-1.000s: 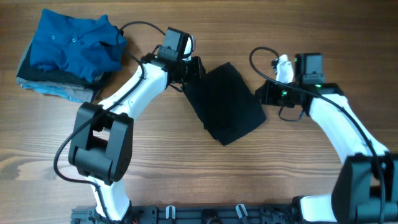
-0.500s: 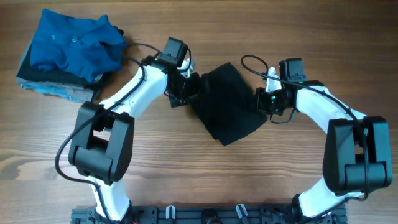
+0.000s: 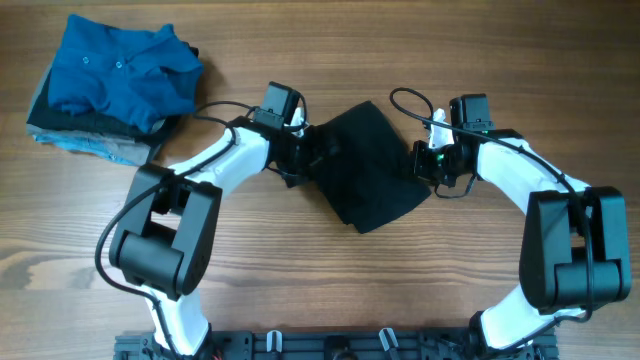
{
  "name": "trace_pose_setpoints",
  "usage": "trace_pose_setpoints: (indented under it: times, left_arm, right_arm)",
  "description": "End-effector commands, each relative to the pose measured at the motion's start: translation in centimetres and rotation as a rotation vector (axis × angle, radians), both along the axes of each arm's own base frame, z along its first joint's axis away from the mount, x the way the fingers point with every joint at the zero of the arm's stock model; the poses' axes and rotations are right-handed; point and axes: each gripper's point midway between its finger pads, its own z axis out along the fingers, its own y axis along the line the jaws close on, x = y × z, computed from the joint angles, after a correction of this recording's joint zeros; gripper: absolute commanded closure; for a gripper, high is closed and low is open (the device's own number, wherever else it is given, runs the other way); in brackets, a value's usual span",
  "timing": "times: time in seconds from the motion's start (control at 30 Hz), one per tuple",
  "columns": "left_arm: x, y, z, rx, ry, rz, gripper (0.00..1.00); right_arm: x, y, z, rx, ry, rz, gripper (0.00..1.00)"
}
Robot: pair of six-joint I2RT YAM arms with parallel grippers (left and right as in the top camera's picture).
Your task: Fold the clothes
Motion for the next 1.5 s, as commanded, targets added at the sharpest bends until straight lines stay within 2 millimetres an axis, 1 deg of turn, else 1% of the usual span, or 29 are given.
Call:
trace_pose_setpoints:
  times: [0.0, 0.13, 0.17, 0.23, 0.27, 0.37, 0.4, 0.47, 0.53, 0.6, 0.63, 0.7, 0.77, 0.87, 0.9, 0.97, 1.0, 1.03, 1.1, 1.17, 1.2, 1.23, 1.27, 1.33, 1.37, 1.4, 1.47]
  left_arm:
    - [-2.4, -1.1, -3.7, 0.065, 0.106, 0.043, 0.00]
    - [-2.7, -2.5, -5.6, 0.065, 0.139, 0.076, 0.01]
    - [-2.5, -2.8, -5.9, 0.061, 0.132, 0.077, 0.03]
    - [-2.0, -3.2, -6.2, 0.051, 0.105, 0.073, 0.15]
    - [-1.8, -3.0, -6.4, 0.065, 0.097, 0.080, 0.29]
    - [-1.8, -2.9, -6.5, 0.072, 0.089, 0.076, 0.54]
    - [-1.7, -2.9, -6.4, 0.074, 0.065, 0.046, 0.70]
    - [-1.9, -3.0, -6.4, 0.073, 0.033, -0.010, 0.87]
    - [-2.3, -3.2, -6.0, 0.053, 0.029, -0.052, 0.95]
    - [-2.8, -3.3, -4.8, 0.004, 0.031, -0.109, 0.96]
    - [-2.8, -2.9, -4.1, 0.005, 0.022, -0.125, 0.96]
    - [-2.5, -1.7, -2.5, 0.038, -0.022, -0.179, 0.96]
    - [-1.8, 0.0, -0.1, 0.106, -0.083, -0.224, 0.96]
    - [-0.3, 1.4, 4.3, 0.163, -0.194, -0.280, 0.96]
    - [0.3, 1.6, 6.2, 0.166, -0.243, -0.298, 0.96]
    - [2.0, 1.9, 10.7, 0.155, -0.353, -0.306, 0.96]
    - [2.8, 2.1, 12.6, 0.149, -0.403, -0.299, 0.96]
    - [3.9, 2.5, 15.0, 0.141, -0.463, -0.280, 0.96]
    - [5.4, 3.2, 18.2, 0.132, -0.549, -0.247, 0.96]
    - [7.8, 4.7, 21.6, 0.132, -0.660, -0.202, 0.96]
    - [8.9, 5.6, 22.7, 0.133, -0.698, -0.173, 0.96]
    - [10.2, 6.9, 23.8, 0.137, -0.746, -0.134, 0.96]
    - [11.9, 8.8, 24.8, 0.150, -0.800, -0.081, 0.96]
    - [14.2, 12.4, 25.7, 0.199, -0.859, 0.008, 0.96]
    - [15.1, 14.3, 26.2, 0.226, -0.885, 0.055, 0.96]
    - [16.2, 16.9, 26.7, 0.260, -0.912, 0.112, 0.96]
    - [17.5, 21.2, 27.2, 0.317, -0.939, 0.208, 0.96]
  right_arm:
    - [0.1, -0.5, -0.4, -0.017, 0.023, -0.021, 0.91]
    - [0.1, -0.4, -0.4, -0.016, 0.022, -0.020, 0.91]
    - [0.1, -0.4, -0.4, -0.016, 0.022, -0.020, 0.91]
    - [0.1, -0.5, -0.4, -0.016, 0.023, -0.020, 0.91]
    - [0.1, -0.5, -0.4, -0.016, 0.023, -0.020, 0.92]
    - [0.1, -0.4, -0.4, -0.016, 0.024, -0.023, 0.95]
    - [0.1, -0.2, -0.3, 0.000, 0.025, -0.018, 0.96]
    - [-0.1, -0.1, 0.1, 0.009, 0.028, -0.017, 0.95]
    - [-0.3, -0.2, 0.7, 0.008, 0.034, -0.020, 0.96]
    - [-0.3, -0.6, 2.3, 0.005, 0.016, -0.027, 0.96]
    - [-0.2, -0.8, 3.3, 0.006, -0.003, -0.031, 0.96]
    - [0.1, -1.4, 5.6, 0.009, -0.060, -0.049, 0.96]
    - [0.3, -2.0, 7.8, 0.011, -0.121, -0.068, 0.96]
    - [0.4, -2.4, 9.8, 0.013, -0.182, -0.081, 0.96]
    - [0.4, -2.5, 10.2, 0.013, -0.195, -0.083, 0.96]
    - [0.4, -2.5, 10.6, 0.015, -0.207, -0.086, 0.96]
    - [0.4, -2.5, 10.6, 0.018, -0.199, -0.093, 0.96]
    - [0.2, -2.5, 10.5, 0.022, -0.182, -0.110, 0.96]
    - [0.0, -2.5, 10.4, 0.030, -0.159, -0.130, 0.96]
    - [-0.3, -2.4, 10.3, 0.032, -0.143, -0.132, 0.96]
    - [-0.5, -2.4, 10.2, 0.032, -0.134, -0.132, 0.96]
    - [-0.6, -2.4, 10.2, 0.031, -0.127, -0.131, 0.96]
    - [-0.9, -2.4, 10.0, 0.030, -0.113, -0.132, 0.96]
    - [-1.3, -2.4, 9.9, 0.029, -0.097, -0.132, 0.96]
    - [-1.4, -2.4, 9.9, 0.029, -0.089, -0.132, 0.96]
    - [-1.6, -2.4, 9.8, 0.029, -0.082, -0.132, 0.96]
    - [-1.8, -2.4, 9.7, 0.028, -0.072, -0.133, 0.96]
